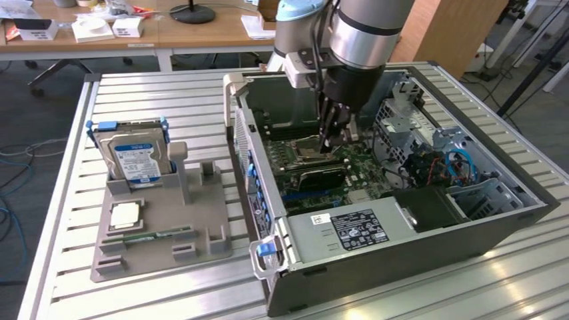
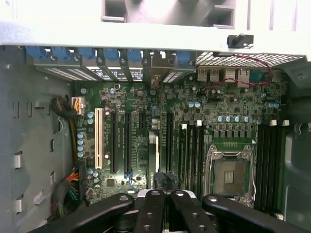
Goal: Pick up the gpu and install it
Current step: 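Press down on the gpu until it lock into place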
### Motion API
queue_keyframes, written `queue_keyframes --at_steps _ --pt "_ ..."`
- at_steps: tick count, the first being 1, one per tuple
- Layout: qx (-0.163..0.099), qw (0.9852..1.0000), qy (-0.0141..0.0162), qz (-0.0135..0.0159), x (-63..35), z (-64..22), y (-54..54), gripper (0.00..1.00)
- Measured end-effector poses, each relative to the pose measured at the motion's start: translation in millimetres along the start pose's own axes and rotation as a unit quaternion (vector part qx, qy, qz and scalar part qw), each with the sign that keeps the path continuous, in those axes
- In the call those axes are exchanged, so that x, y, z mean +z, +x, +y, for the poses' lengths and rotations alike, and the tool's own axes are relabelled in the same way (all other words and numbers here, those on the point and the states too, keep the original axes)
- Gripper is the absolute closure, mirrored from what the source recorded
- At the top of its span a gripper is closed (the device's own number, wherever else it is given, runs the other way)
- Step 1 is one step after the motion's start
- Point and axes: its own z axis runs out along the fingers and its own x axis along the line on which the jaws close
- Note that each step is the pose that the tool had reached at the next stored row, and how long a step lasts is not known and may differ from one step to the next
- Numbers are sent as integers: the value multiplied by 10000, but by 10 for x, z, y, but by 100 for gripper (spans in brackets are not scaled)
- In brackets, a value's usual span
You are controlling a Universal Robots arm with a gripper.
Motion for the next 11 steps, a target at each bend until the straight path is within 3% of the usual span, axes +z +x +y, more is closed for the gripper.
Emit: queue_keyframes --at_steps 11 --pt "0 10000 0 0 199 -1 12 90"
